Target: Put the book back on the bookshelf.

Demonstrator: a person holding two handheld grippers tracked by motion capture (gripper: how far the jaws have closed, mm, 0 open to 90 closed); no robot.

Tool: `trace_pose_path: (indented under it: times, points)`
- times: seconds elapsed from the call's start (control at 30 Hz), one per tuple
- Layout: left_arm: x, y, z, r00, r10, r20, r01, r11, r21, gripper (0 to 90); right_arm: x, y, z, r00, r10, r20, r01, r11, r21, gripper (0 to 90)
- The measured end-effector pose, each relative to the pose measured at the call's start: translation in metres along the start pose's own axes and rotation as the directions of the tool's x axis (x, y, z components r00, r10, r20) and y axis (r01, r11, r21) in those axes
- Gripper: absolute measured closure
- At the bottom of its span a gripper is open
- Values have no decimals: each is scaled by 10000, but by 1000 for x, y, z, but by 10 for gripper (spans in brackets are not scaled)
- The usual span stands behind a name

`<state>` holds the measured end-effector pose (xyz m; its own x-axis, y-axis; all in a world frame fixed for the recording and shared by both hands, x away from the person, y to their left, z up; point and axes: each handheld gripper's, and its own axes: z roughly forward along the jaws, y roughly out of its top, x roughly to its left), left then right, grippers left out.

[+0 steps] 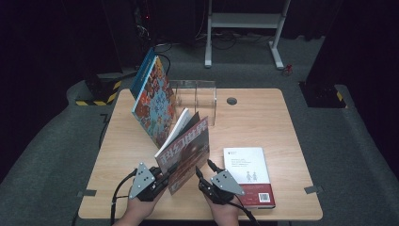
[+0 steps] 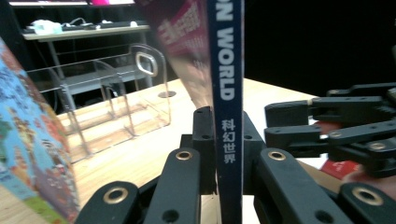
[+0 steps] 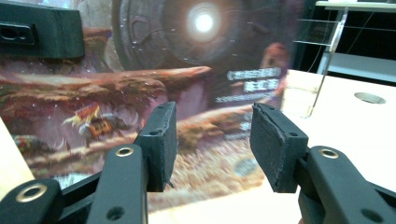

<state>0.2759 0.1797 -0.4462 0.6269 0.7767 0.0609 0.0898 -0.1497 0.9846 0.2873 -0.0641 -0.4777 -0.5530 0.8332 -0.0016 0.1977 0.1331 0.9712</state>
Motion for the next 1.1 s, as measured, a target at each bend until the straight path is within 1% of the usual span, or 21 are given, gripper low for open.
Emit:
trace_pose_path:
  times: [0.1, 0.27, 0.4, 0.43, 0.53, 0.63, 0.67, 0.7, 0.87, 0.97, 1.07, 1.1]
  points:
    - [3, -1, 1, 9998, 11, -221, -14, 9999, -115, 833, -4, 1, -2, 10000, 1, 88, -1, 10000, 19, 511]
    - [2, -1, 3, 9997, 142, -176, -144, 9999, -93, 830, -15, 3, -9, 9993, -188, 330, 186, 9998, 56, 510]
    - [-2, -1, 2, 9984, 516, -238, -518, 9986, -71, 823, -26, 2, -17, 9980, -288, 568, 279, 9995, 163, 508]
    - [-3, -2, 1, 9985, 512, -219, -513, 9987, -63, 821, -30, 1, -20, 9976, -292, 626, 280, 9994, 197, 509]
    - [-5, -4, 0, 9975, 673, -232, -672, 9977, 43, 807, -41, -2, -26, 9962, -233, 844, 204, 9992, 353, 498]
    - [-3, -8, 0, 9994, 318, -156, -316, 9995, 99, 808, -52, -4, -31, 9946, -152, 1029, 97, 9985, 538, 484]
    - [-2, -8, 0, 9994, 308, -132, -307, 9995, 106, 812, -56, -5, -33, 9940, -117, 1087, 49, 9980, 624, 476]
    - [-3, -8, 0, 9991, 415, -130, -414, 9991, 88, 816, -59, -6, -34, 9935, -115, 1132, 31, 9973, 738, 467]
    - [-8, -10, -2, 9980, 609, -179, -609, 9981, -23, 825, -78, -9, -36, 9903, 1, 1389, -179, 9918, 1265, 434]
    - [-7, -10, -3, 9985, 522, -151, -523, 9986, -47, 828, -88, -9, -38, 9895, 11, 1444, -239, 9875, 1560, 418]
    - [-6, -11, -4, 9988, 477, -121, -478, 9988, -82, 831, -95, -10, -40, 9902, 110, 1391, -369, 9820, 1853, 387]
    - [-6, -11, -5, 9989, 459, -114, -460, 9989, -78, 831, -97, -10, -40, 9877, 129, 1560, -436, 9799, 1949, 388]
